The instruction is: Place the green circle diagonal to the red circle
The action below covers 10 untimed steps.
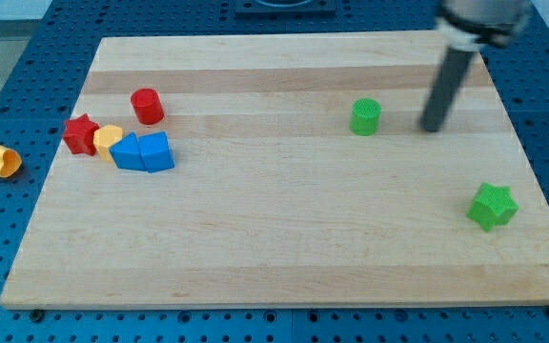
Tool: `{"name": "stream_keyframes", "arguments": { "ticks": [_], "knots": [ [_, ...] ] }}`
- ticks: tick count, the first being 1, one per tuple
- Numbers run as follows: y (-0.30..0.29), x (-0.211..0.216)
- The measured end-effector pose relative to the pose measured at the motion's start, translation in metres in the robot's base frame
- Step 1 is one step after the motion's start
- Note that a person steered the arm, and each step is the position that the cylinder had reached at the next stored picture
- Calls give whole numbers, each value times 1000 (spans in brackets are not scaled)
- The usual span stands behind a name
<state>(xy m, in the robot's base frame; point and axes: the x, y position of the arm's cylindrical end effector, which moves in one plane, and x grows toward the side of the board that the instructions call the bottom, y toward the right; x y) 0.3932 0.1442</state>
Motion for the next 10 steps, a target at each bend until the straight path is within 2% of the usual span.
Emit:
{"name": "stream_keyframes", "arguments": {
  "ticks": [1,2,3,5,6,7,8,9,10],
  "knots": [
    [-114,0],
    [-46,0],
    [-40,-46],
    [-187,-76],
    [-210,-53],
    [-137,-50],
    [-145,-49],
    [-69,-51],
    [-83,-45]
  ]
}}
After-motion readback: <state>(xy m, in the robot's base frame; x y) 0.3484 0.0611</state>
